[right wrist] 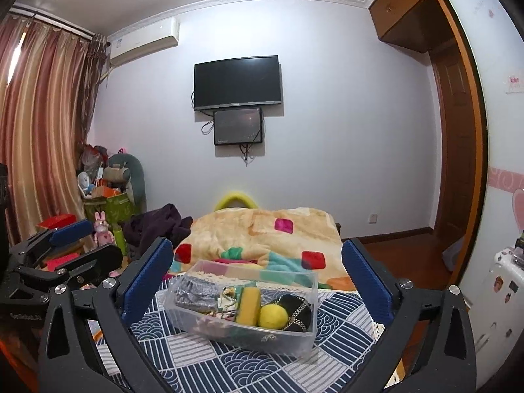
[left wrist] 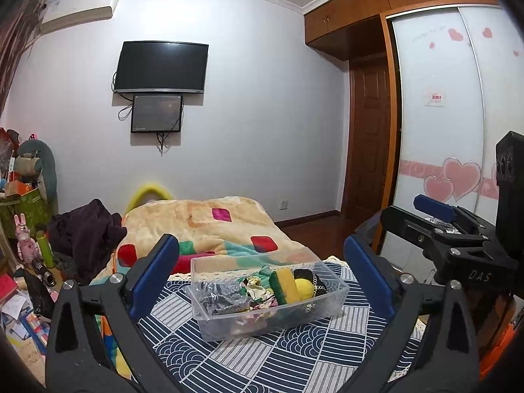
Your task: Organize soft objects
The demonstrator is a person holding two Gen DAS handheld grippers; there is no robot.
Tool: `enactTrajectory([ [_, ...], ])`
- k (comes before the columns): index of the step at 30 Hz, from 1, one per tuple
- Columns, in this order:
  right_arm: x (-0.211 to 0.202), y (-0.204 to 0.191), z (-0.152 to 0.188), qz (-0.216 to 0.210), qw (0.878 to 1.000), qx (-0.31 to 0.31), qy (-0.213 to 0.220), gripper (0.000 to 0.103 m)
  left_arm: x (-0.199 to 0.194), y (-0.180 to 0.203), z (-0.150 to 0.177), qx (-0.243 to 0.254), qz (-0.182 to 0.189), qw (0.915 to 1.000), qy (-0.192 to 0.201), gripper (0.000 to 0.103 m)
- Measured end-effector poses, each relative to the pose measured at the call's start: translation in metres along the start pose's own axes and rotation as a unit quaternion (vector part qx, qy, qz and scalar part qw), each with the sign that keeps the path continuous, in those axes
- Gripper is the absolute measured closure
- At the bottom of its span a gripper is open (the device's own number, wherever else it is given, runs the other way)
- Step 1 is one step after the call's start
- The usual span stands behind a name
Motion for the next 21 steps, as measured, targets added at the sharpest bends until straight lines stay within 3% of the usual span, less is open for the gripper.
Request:
enactTrajectory([
  [21,-0.0020,-0.0016,0.0032,0.000,1.000,-0.005,-0.004,0.000,0.0024,-0.0002,0.0049,-0.004,0.006,1.0000,-0.007,0.001],
])
Point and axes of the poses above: each gripper's, at about its wrist camera, not at the fingertips, and x roughly the way its jaws point, y to its right, z to its underside, the point moved 10 cm from there along x, roughly the way its jaws point, and after that the axes turned 1 degree about -x, right-handed, at the moved point
